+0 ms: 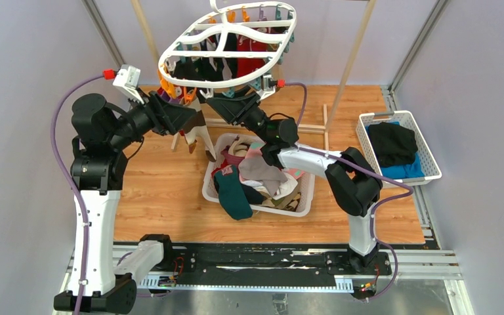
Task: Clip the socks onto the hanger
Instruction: Rotate the hanger at the clothesline.
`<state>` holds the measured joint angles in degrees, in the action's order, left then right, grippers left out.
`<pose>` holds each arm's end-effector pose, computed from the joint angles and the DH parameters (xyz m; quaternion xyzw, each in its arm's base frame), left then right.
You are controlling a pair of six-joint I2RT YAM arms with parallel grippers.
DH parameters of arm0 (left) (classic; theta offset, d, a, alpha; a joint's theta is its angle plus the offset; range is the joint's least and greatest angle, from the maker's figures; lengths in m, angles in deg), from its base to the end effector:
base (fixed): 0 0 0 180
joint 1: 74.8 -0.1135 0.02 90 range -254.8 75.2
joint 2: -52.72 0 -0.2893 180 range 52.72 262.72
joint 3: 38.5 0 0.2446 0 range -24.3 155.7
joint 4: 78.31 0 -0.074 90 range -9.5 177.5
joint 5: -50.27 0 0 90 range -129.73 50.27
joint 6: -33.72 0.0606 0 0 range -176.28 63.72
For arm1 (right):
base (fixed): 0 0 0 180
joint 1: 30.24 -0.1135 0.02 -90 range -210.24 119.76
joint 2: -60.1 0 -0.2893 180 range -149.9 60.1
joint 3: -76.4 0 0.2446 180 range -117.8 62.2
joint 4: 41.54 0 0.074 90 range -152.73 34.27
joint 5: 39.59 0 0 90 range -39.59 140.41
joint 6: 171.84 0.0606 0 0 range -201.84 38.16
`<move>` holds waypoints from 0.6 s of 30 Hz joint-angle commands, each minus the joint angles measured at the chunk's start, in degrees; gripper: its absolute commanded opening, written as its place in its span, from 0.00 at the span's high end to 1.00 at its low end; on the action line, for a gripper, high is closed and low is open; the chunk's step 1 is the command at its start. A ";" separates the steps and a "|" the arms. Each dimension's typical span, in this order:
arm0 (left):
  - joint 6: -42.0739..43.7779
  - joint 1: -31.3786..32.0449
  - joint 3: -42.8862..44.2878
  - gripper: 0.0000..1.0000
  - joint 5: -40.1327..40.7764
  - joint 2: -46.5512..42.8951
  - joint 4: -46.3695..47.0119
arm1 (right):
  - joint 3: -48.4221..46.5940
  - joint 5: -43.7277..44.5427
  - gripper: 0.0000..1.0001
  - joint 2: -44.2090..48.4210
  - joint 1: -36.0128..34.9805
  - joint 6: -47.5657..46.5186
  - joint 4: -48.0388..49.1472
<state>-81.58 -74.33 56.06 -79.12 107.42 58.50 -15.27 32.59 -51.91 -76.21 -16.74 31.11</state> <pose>0.1609 -0.0398 0.4994 0.0786 0.7185 -0.3830 0.5752 0.2913 0.3280 0.4009 -0.0915 0.3390 0.7992 0.4879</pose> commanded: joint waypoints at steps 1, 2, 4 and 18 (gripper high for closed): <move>-0.41 -0.03 1.85 0.40 -0.96 0.28 -0.62 | -2.73 -3.14 0.50 -0.70 0.53 1.46 4.64; -0.45 -0.03 1.91 0.40 -0.95 0.38 -0.62 | -2.90 -3.40 0.51 -0.70 0.54 1.40 4.65; -0.49 -0.03 2.11 0.40 -0.99 0.36 -0.71 | -2.86 -3.80 0.53 -0.61 0.54 1.07 4.63; -1.57 -0.03 2.79 0.40 -0.78 0.76 -0.71 | 7.35 2.19 0.91 6.57 -0.55 -8.16 4.24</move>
<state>-82.26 -74.33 57.15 -79.15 107.97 58.02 -9.54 32.13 -49.31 -76.21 -20.26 31.86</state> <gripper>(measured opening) 0.600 0.161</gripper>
